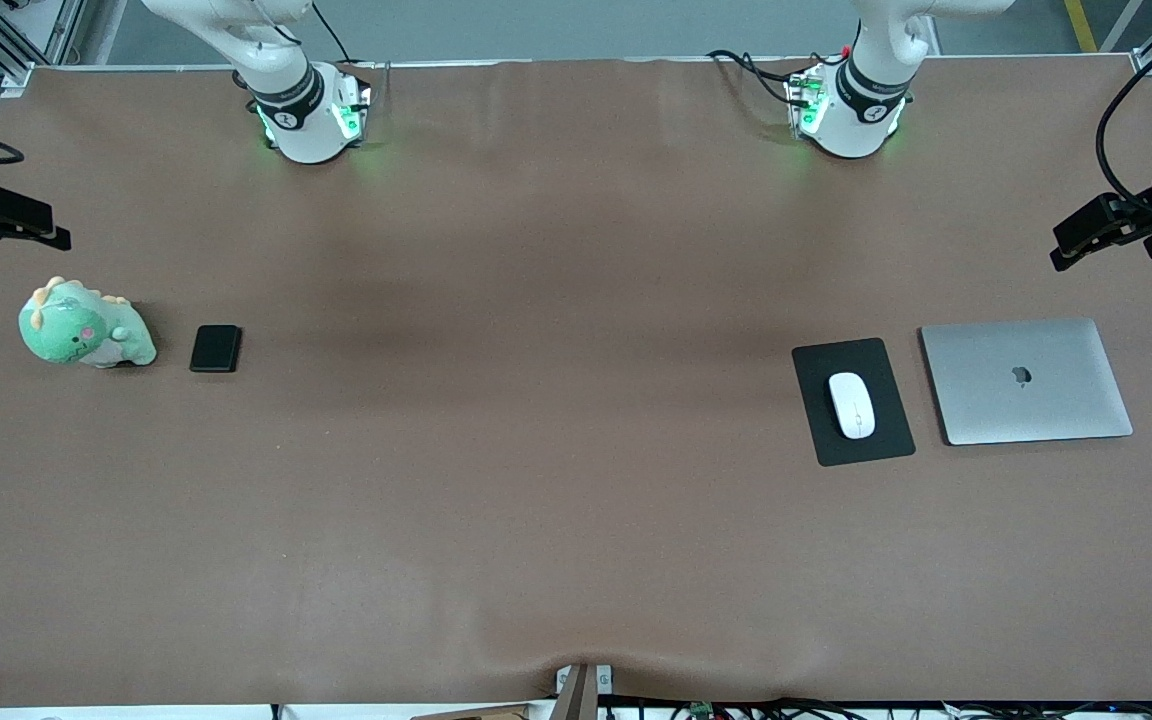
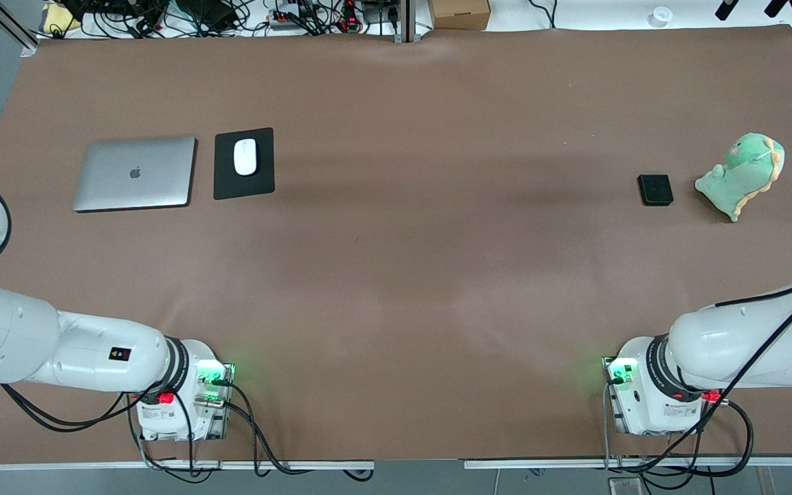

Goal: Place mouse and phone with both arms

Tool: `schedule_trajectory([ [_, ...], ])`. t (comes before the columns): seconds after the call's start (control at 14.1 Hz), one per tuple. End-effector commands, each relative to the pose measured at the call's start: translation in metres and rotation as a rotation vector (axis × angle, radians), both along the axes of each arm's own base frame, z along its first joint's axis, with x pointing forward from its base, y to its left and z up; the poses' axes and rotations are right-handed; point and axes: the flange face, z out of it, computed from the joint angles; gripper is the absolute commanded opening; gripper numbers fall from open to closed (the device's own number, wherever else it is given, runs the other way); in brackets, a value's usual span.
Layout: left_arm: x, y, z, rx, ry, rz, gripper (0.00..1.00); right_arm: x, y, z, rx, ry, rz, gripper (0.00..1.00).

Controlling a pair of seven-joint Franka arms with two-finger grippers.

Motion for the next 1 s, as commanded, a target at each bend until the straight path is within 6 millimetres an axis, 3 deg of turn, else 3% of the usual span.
schedule_trajectory([
  [0.0, -0.001, -0.002, 0.003, -0.017, 0.0, -0.015, 1.0, -0.023, 0.018, 0.001, -0.015, -0.003, -0.045, 1.0],
  [0.28, -0.001, -0.004, 0.002, -0.017, 0.001, -0.018, 1.0, -0.058, 0.018, -0.01, -0.012, -0.079, -0.056, 1.0],
  [0.92, -0.002, -0.01, 0.003, -0.009, 0.002, -0.03, 1.0, -0.054, 0.028, 0.003, -0.012, -0.109, -0.021, 1.0],
])
